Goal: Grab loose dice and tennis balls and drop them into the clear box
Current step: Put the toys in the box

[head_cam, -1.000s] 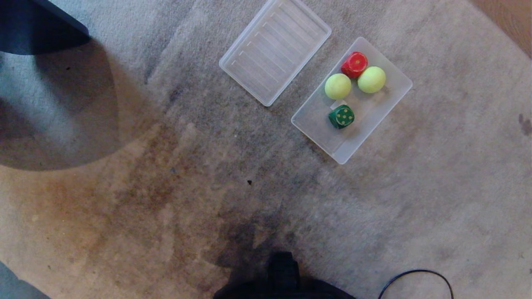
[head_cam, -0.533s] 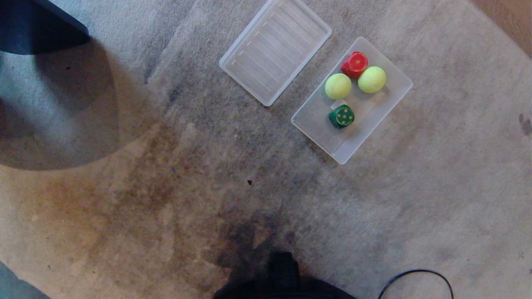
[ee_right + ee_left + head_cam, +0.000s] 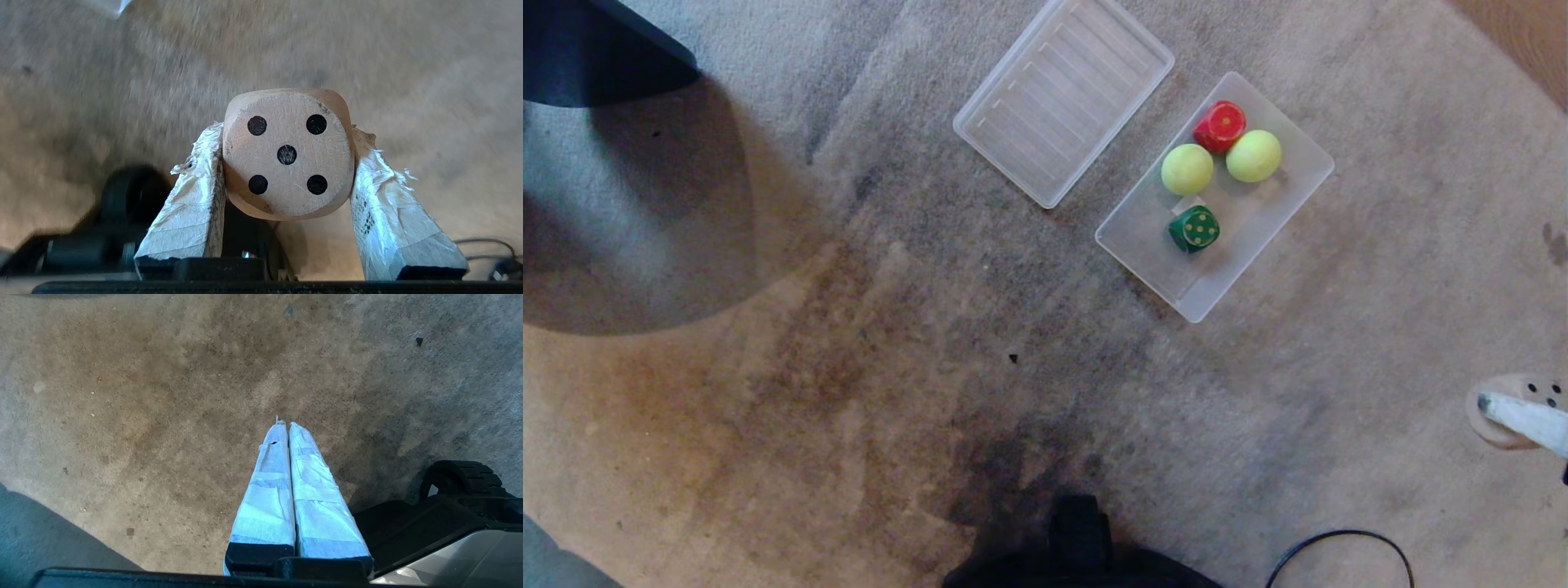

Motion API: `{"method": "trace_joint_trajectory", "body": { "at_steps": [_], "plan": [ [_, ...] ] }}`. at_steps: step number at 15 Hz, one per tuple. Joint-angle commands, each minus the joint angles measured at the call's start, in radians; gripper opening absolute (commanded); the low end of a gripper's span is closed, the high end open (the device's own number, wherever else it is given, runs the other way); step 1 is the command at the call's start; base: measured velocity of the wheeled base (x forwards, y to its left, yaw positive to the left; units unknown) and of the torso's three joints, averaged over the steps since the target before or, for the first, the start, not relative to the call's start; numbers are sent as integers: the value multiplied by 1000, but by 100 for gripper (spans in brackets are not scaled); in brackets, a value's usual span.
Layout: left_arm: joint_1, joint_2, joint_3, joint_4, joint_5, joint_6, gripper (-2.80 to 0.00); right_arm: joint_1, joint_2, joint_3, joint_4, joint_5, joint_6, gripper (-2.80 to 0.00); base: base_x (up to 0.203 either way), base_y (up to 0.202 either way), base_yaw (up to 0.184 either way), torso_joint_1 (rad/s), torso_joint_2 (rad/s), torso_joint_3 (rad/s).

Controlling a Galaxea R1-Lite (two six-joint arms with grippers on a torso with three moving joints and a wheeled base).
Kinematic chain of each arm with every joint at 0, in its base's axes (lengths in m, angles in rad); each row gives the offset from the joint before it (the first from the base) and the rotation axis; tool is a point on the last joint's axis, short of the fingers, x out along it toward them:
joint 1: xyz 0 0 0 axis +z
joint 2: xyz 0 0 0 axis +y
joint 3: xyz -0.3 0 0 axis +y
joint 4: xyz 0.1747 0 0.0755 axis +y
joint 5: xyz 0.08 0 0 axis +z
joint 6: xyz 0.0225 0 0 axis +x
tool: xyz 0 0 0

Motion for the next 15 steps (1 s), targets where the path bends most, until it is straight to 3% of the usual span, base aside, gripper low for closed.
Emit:
{"method": "trace_joint_trajectory", "body": {
  "at_steps": [1,6,15],
  "plan": [
    [0,0,2,0,1,0,-280,16,332,-27,-193,-10,14,-280,0,0,0,0,0,0],
    [0,0,0,0,1,0,-280,131,719,-164,-633,-108,63,-280,0,0,0,0,0,0],
    [0,0,0,0,1,0,-280,143,729,-177,-658,-122,71,-280,0,0,0,0,0,0]
  ]
}}
